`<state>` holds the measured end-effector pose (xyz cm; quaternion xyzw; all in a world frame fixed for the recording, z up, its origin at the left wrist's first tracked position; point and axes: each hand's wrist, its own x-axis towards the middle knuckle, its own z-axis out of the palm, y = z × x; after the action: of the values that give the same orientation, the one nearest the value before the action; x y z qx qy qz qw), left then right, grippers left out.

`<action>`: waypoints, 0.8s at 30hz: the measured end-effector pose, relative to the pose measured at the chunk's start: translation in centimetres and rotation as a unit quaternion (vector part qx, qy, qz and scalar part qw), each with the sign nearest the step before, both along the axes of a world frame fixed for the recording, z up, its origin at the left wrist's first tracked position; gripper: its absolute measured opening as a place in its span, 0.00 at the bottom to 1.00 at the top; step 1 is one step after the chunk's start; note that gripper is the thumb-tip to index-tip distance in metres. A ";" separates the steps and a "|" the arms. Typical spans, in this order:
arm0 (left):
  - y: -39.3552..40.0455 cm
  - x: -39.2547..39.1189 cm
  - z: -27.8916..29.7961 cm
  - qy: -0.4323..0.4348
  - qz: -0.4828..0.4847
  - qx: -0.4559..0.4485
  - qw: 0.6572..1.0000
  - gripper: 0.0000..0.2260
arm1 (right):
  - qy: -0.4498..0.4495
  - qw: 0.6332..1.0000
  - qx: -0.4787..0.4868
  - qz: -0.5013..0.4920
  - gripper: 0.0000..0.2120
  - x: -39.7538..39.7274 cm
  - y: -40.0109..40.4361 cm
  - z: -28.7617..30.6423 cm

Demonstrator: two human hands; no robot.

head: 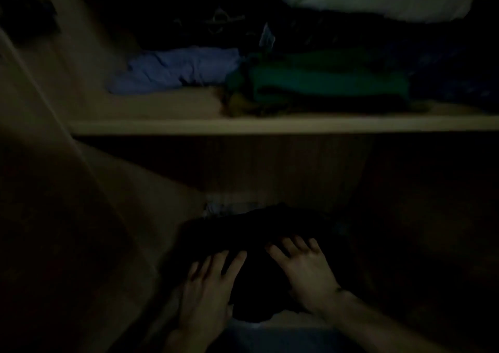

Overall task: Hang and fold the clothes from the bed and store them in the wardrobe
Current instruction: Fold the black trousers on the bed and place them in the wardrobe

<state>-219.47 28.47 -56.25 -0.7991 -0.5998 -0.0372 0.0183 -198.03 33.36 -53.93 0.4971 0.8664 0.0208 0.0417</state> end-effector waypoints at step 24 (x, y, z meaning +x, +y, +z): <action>20.5 -3.5 -27.9 -0.107 -0.102 0.348 0.926 0.37 | 0.133 0.956 0.261 -0.023 0.40 -1.9 16.8 -27.9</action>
<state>-222.97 48.97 -84.12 -0.7906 -0.4627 -0.3303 0.2274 -199.97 50.11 -81.79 0.5085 0.8171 0.1787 -0.2048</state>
